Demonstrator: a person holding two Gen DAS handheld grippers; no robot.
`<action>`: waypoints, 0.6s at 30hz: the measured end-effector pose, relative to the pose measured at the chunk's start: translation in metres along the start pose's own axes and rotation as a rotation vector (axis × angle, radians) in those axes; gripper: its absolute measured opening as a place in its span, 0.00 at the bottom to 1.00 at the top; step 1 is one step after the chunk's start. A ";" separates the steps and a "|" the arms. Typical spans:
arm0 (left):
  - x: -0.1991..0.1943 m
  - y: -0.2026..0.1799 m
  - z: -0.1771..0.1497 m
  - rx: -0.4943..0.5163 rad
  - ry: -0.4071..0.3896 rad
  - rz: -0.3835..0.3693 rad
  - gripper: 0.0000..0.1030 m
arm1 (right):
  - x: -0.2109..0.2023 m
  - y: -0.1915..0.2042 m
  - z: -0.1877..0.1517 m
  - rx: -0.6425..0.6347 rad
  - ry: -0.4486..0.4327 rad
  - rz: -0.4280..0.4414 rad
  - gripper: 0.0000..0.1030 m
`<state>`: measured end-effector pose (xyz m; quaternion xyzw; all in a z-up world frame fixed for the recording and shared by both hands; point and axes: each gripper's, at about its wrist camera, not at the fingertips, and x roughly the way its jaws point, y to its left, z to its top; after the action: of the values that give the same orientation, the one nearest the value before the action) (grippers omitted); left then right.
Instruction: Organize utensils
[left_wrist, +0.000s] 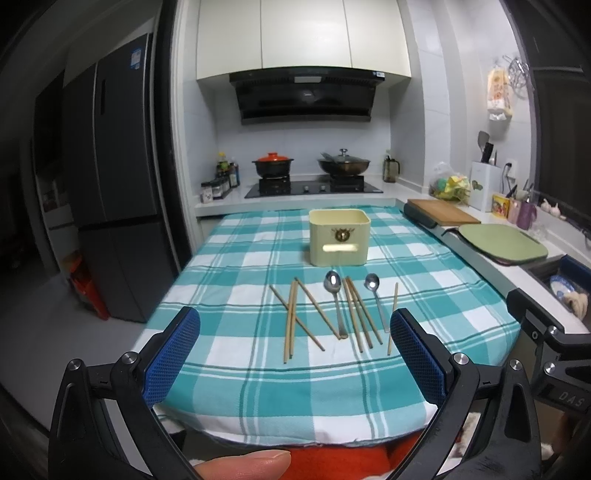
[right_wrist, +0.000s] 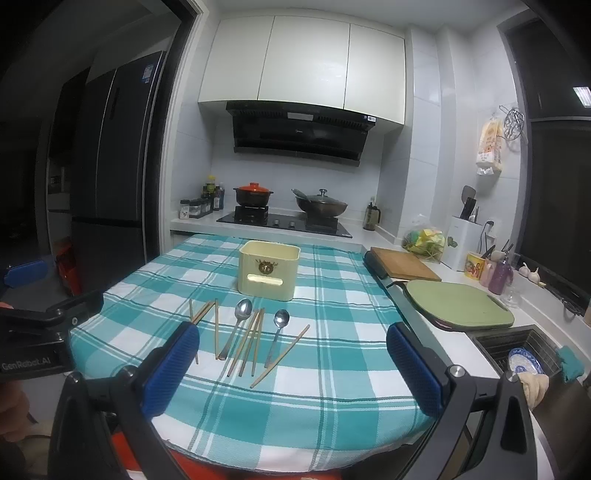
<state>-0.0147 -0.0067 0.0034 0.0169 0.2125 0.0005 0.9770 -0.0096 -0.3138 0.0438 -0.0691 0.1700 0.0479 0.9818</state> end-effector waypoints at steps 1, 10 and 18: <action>0.000 0.000 0.000 0.001 -0.001 0.003 1.00 | 0.006 -0.001 0.000 0.004 0.006 -0.002 1.00; 0.004 -0.002 -0.001 0.015 0.001 0.014 1.00 | 0.016 -0.002 -0.004 0.003 0.034 -0.010 1.00; 0.005 -0.005 -0.002 0.023 -0.001 0.017 1.00 | 0.019 -0.002 -0.005 0.014 0.050 -0.029 1.00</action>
<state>-0.0110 -0.0116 -0.0002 0.0300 0.2121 0.0065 0.9768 0.0069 -0.3147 0.0327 -0.0658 0.1938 0.0307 0.9784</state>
